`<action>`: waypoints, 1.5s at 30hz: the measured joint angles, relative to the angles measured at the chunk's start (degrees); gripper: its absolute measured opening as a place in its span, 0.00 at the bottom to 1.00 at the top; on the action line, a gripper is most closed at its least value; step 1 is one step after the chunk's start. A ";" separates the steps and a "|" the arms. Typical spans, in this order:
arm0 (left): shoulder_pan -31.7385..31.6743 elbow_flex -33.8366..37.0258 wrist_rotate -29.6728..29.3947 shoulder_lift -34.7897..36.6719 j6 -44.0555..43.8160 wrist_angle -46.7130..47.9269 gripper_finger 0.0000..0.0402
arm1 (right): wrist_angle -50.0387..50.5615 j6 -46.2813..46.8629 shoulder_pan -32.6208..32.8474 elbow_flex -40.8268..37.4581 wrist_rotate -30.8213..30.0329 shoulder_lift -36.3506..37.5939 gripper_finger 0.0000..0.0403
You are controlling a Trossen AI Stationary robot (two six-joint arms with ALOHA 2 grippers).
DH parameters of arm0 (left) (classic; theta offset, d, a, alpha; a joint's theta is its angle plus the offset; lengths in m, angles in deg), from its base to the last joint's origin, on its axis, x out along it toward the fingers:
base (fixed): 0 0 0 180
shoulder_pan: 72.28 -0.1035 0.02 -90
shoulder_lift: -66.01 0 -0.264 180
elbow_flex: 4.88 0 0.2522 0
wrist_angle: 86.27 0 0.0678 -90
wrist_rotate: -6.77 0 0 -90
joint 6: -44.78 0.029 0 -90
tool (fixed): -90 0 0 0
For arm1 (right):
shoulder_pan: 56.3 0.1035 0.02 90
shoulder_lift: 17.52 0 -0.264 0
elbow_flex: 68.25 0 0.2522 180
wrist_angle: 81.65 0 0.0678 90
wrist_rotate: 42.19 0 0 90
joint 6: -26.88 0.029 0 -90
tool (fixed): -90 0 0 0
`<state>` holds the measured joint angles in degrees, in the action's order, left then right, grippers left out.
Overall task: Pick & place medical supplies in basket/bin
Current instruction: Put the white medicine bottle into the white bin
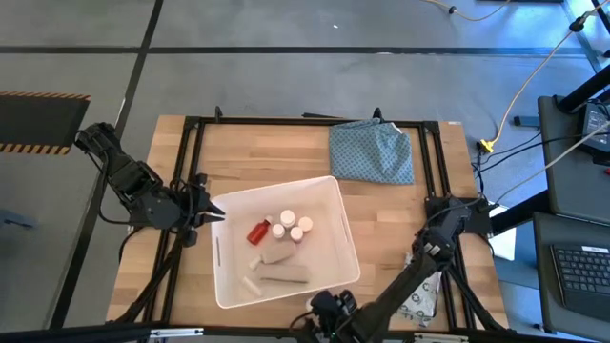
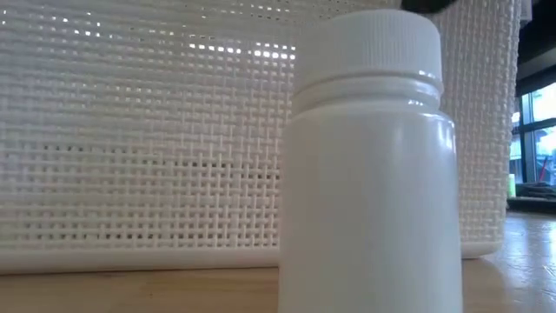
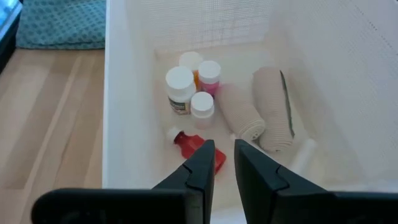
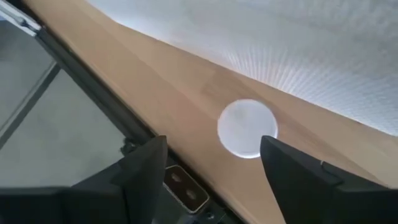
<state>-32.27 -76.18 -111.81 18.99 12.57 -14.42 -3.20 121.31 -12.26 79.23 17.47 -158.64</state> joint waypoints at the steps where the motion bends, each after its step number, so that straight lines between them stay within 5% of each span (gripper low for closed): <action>1: 0.00 0.00 0.00 0.02 0.02 0.01 0.14 | 0.18 -0.04 -0.10 -0.04 0.02 0.00 0.64; 45: 0.00 -0.02 -0.04 0.02 2.47 0.00 0.12 | 1.42 -3.89 -2.26 -0.01 3.93 -4.22 0.61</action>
<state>-32.27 -76.20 -111.85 19.01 15.04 -14.42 -1.79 117.42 -14.52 79.22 21.40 -162.86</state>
